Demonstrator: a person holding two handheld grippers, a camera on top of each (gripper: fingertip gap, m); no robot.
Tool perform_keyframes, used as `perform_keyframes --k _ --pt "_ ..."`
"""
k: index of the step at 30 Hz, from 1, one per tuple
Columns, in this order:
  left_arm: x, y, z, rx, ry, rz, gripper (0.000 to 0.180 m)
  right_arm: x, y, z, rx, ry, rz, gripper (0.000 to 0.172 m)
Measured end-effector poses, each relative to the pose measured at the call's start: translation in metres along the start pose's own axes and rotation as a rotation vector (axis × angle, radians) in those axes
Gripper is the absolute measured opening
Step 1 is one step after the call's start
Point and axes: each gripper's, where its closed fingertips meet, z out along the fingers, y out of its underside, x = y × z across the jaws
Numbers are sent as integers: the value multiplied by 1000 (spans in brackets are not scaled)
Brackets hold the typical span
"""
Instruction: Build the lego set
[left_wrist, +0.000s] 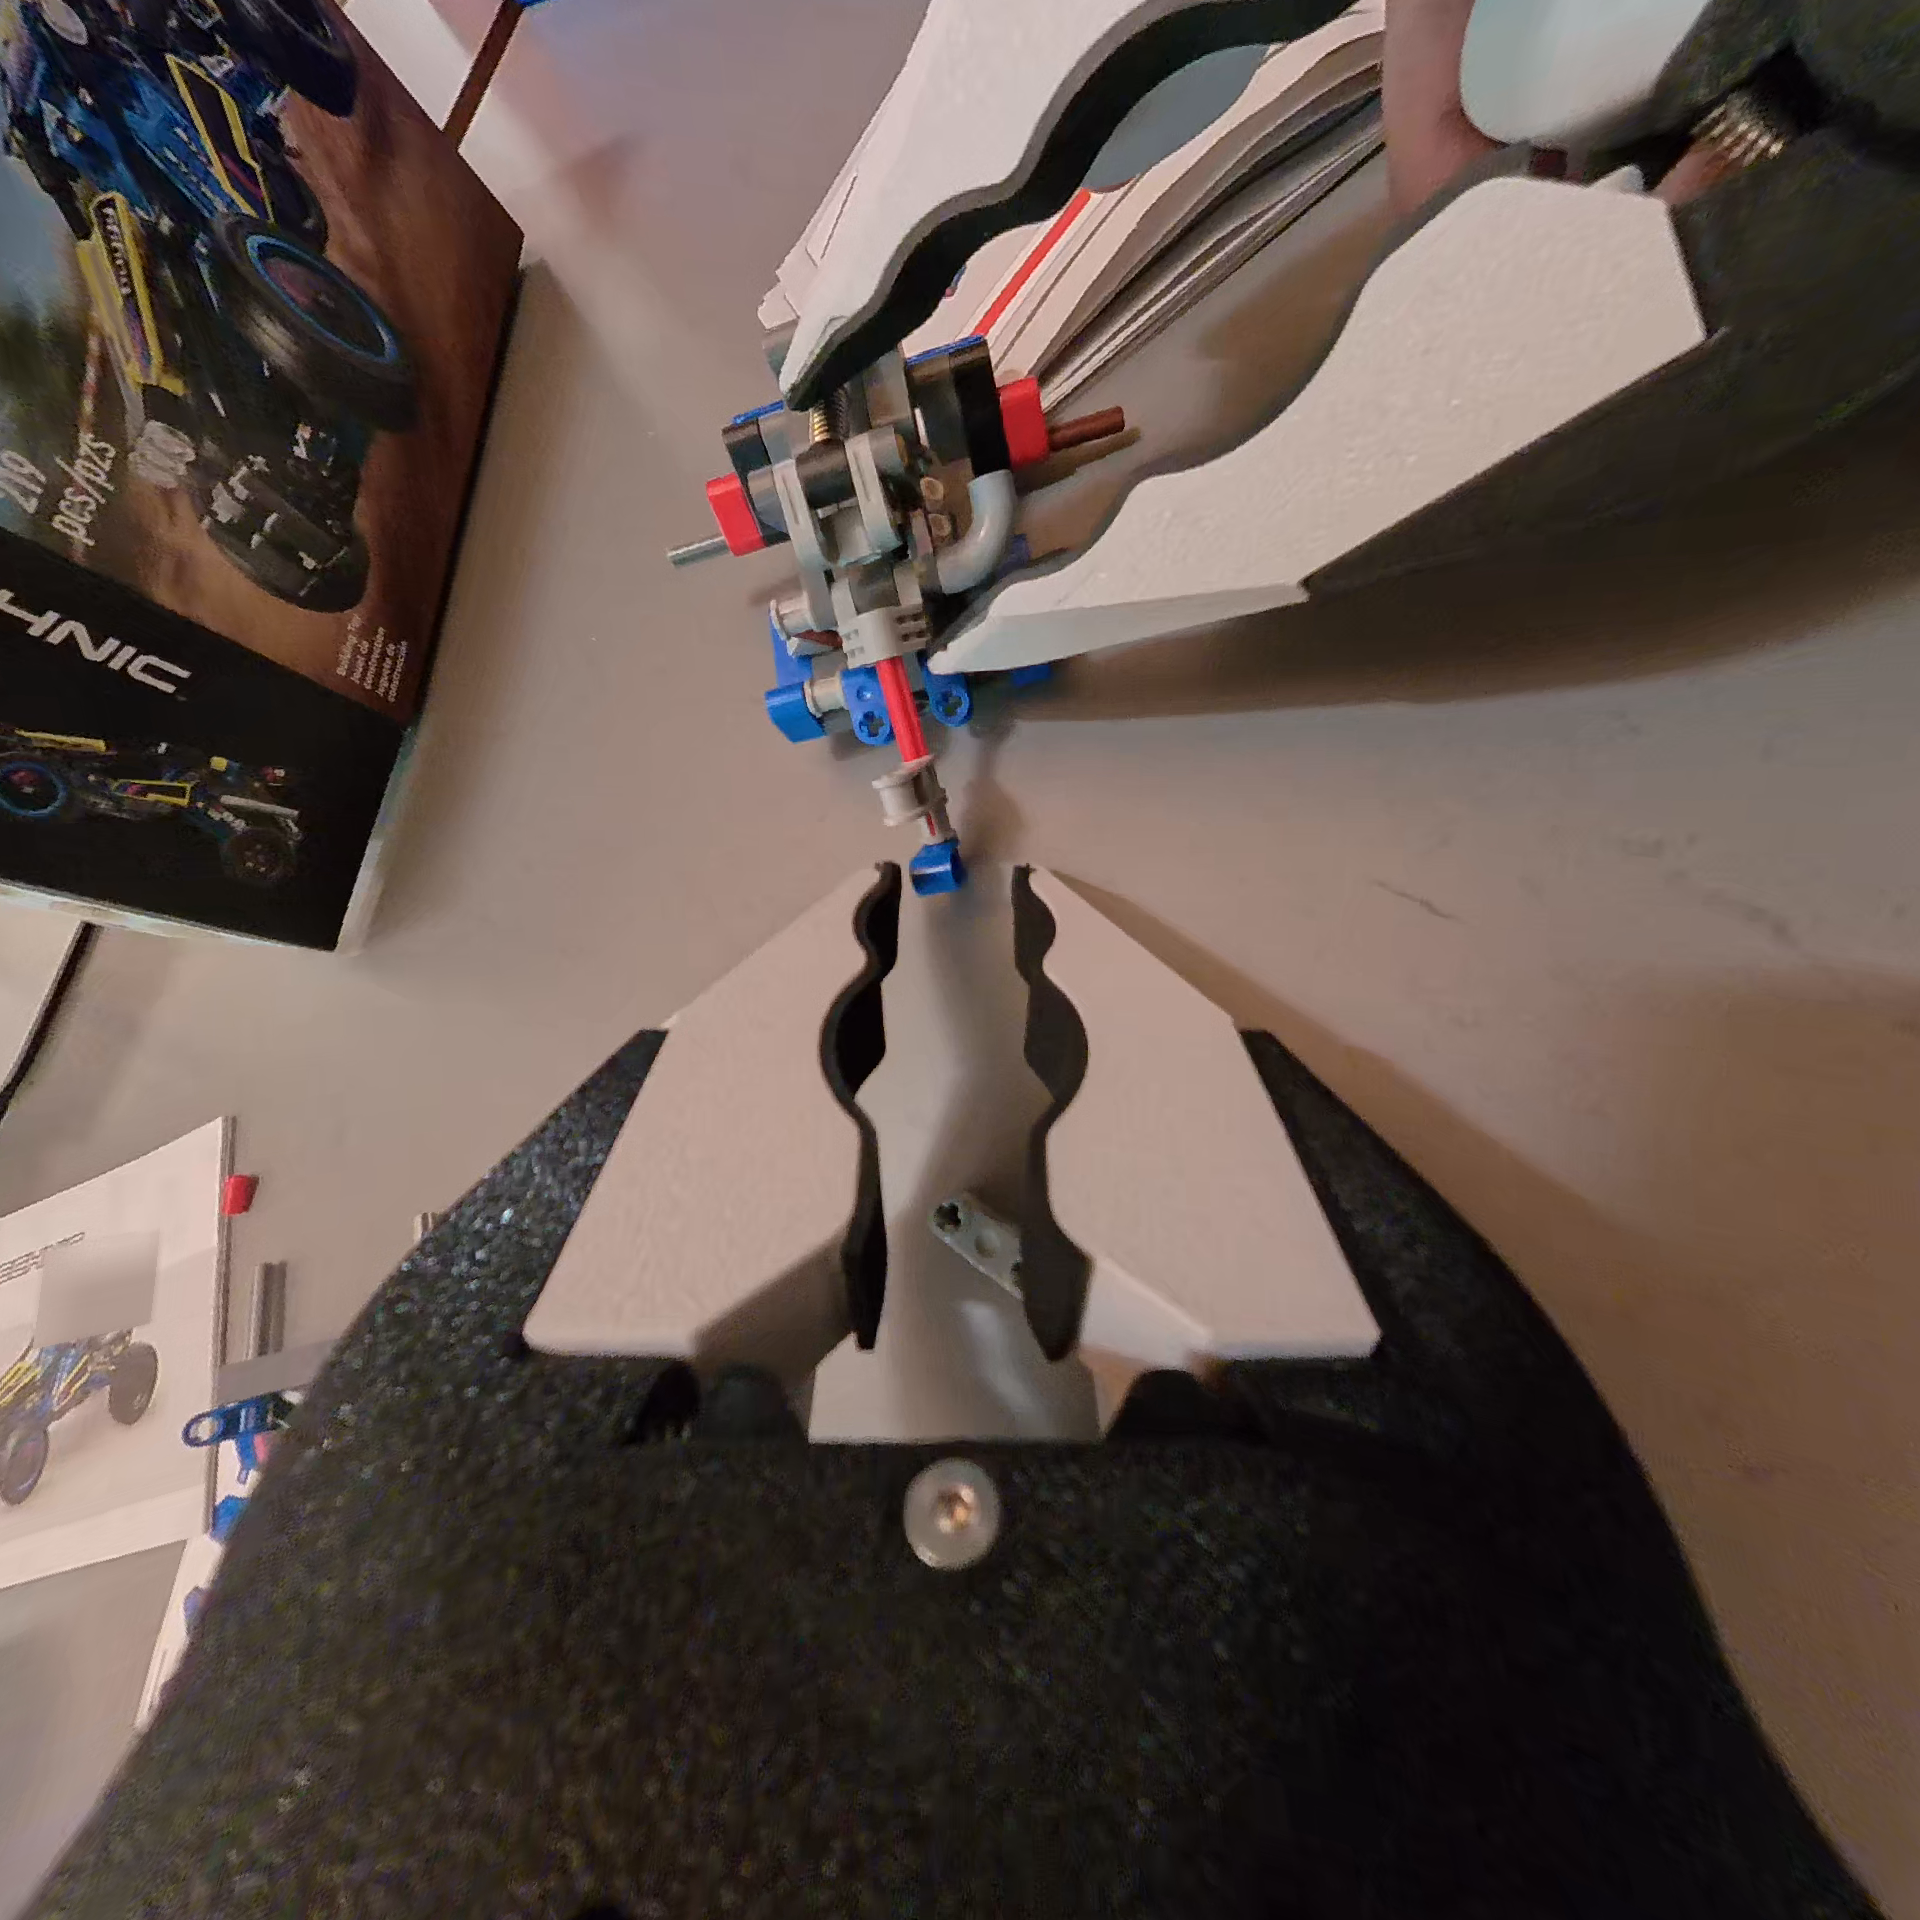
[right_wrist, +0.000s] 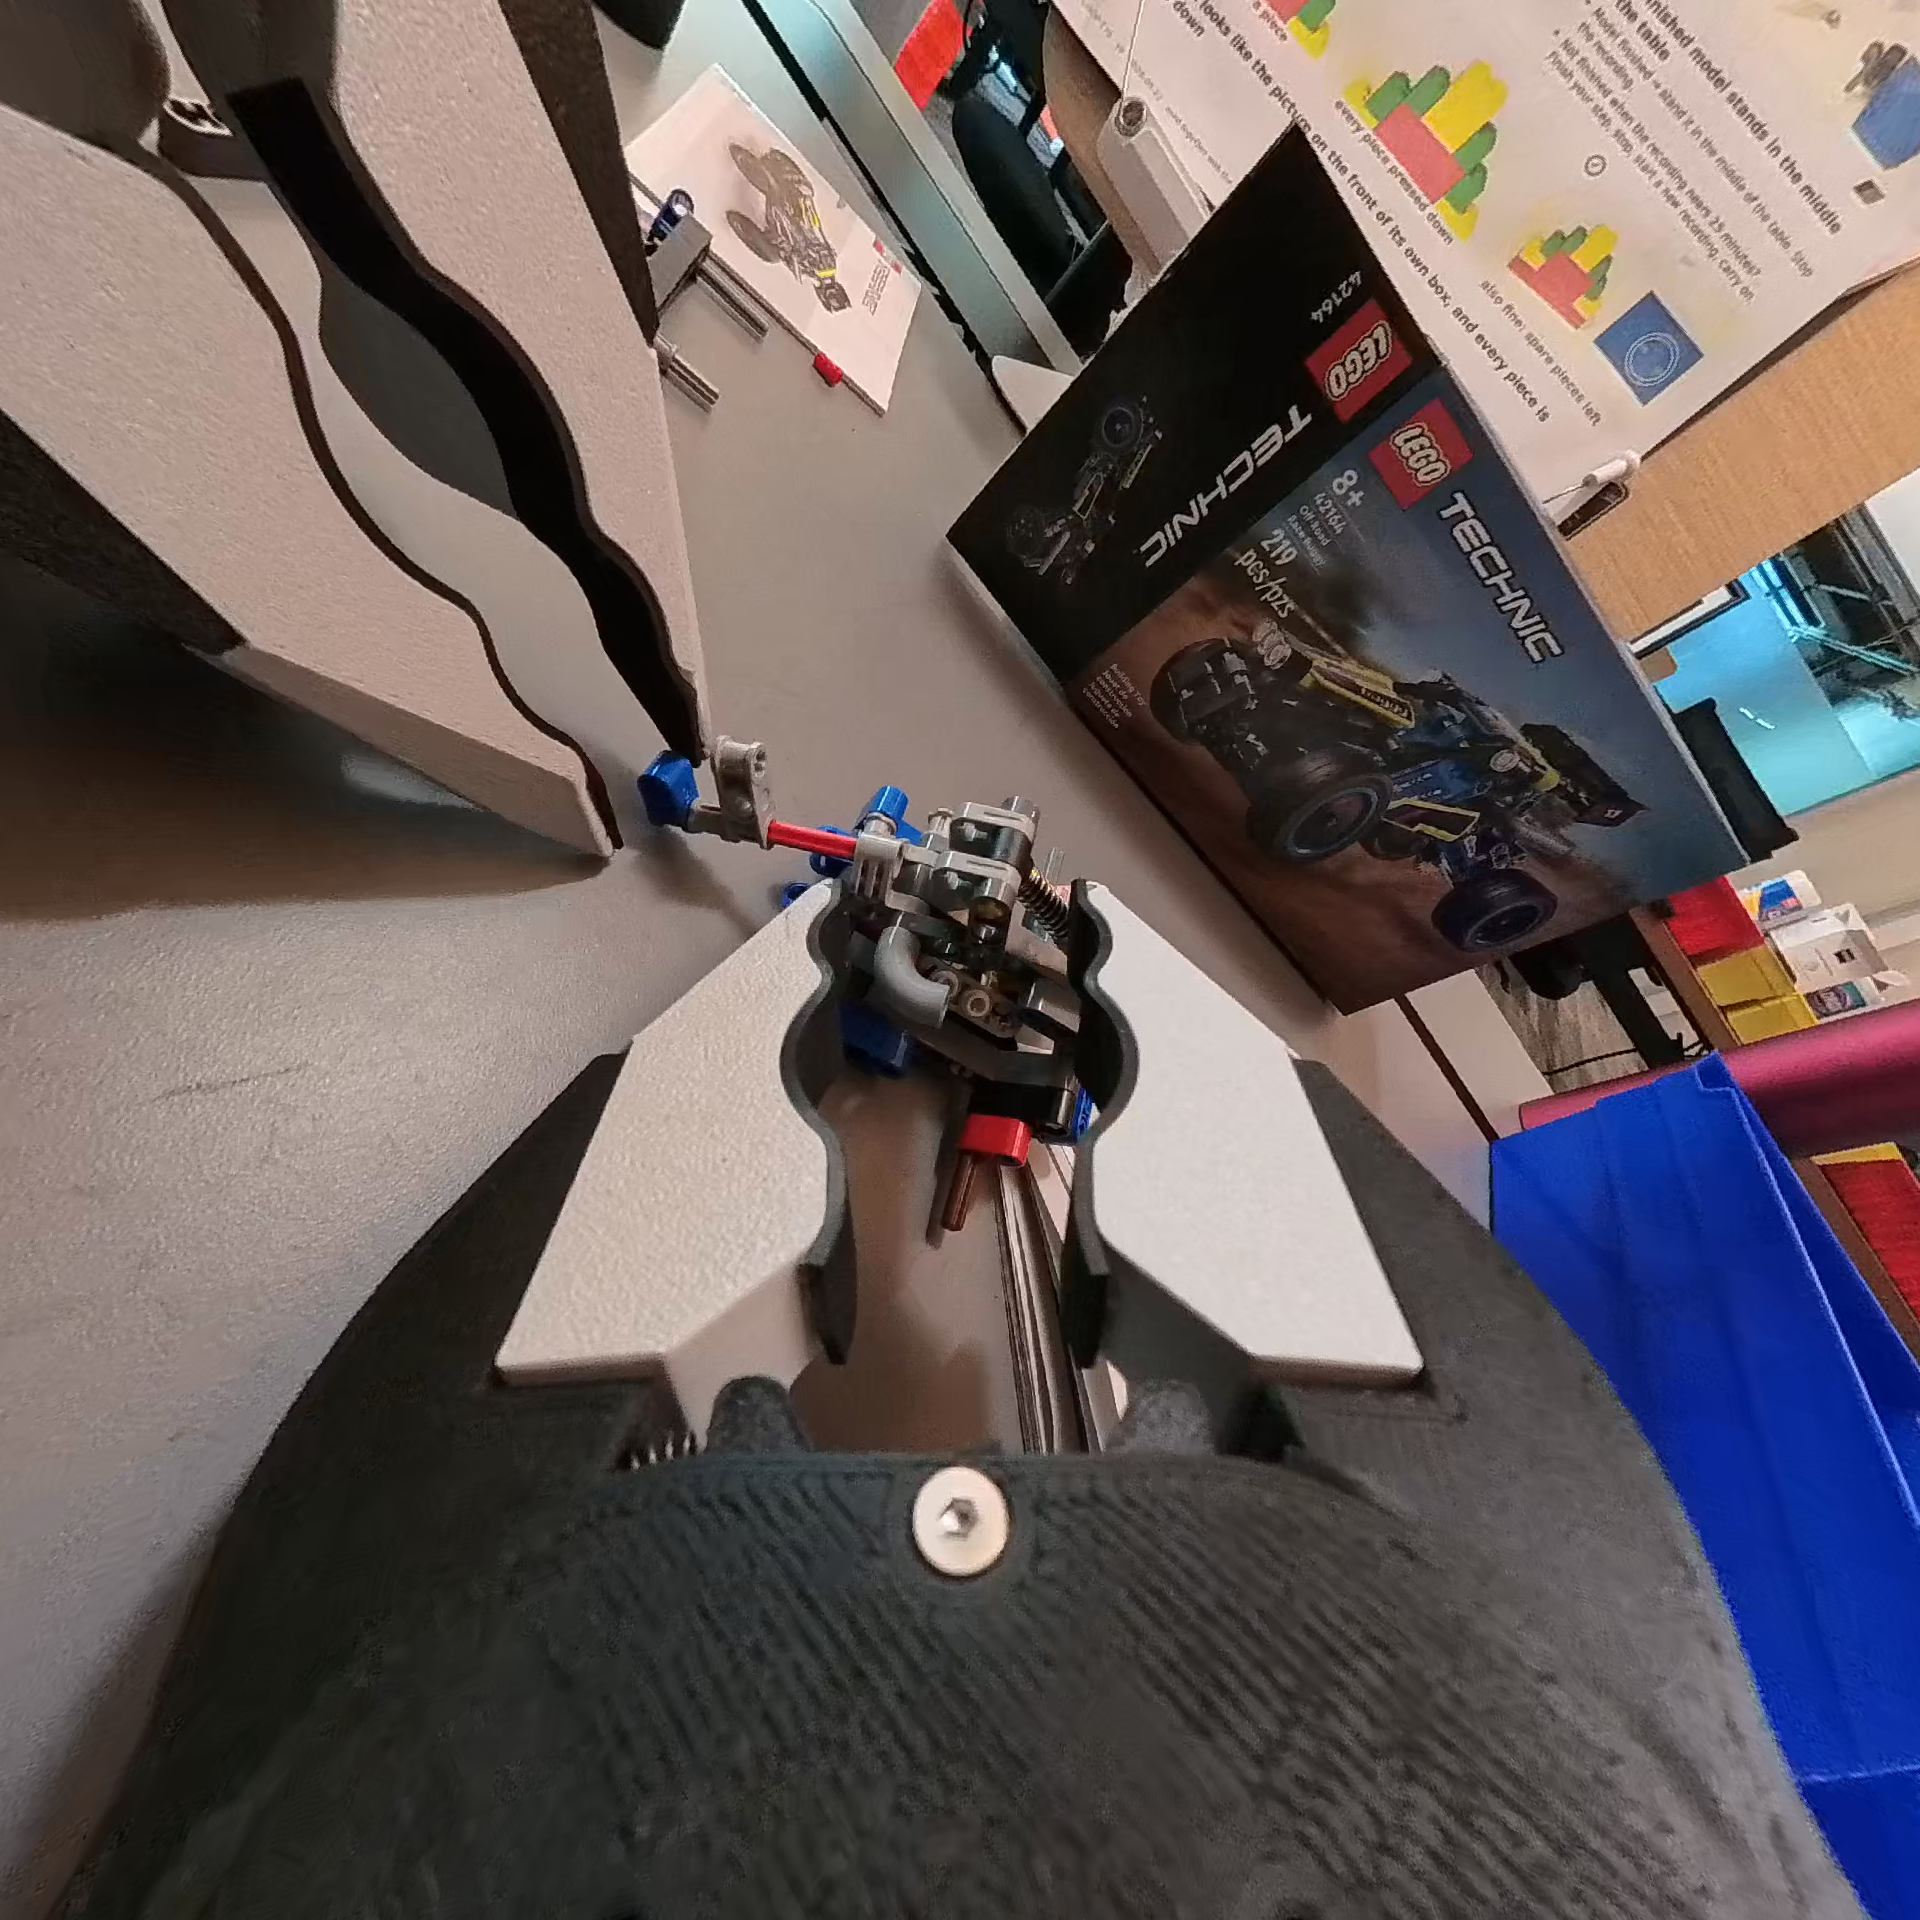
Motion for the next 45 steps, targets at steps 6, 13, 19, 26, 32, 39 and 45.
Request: perform_keyframes --k 6,13,19,26,32,39,45 --pt "-2 -1 -2 10 0 -12 19 0 1 0 -19 24 -45 39" --pt "-11 -16 -29 129 118 -105 24 -1 1 1 -22 33 -77 40" --pt "-12 23 -55 27 406 -21 27 -2 1 1 -13 22 -55 43" --pt "-6 53 -60 13 537 132 23 -1 2 1 -12 23 -55 43" --pt "-3 47 -52 46 667 265 24 -1 2 1 -10 23 -57 43" --pt "13 43 -46 19 791 340 12 -1 2 1 -7 24 -60 42" --pt "-1 7 -44 71 665 142 6 -1 1 1 -5 25 -70 42"
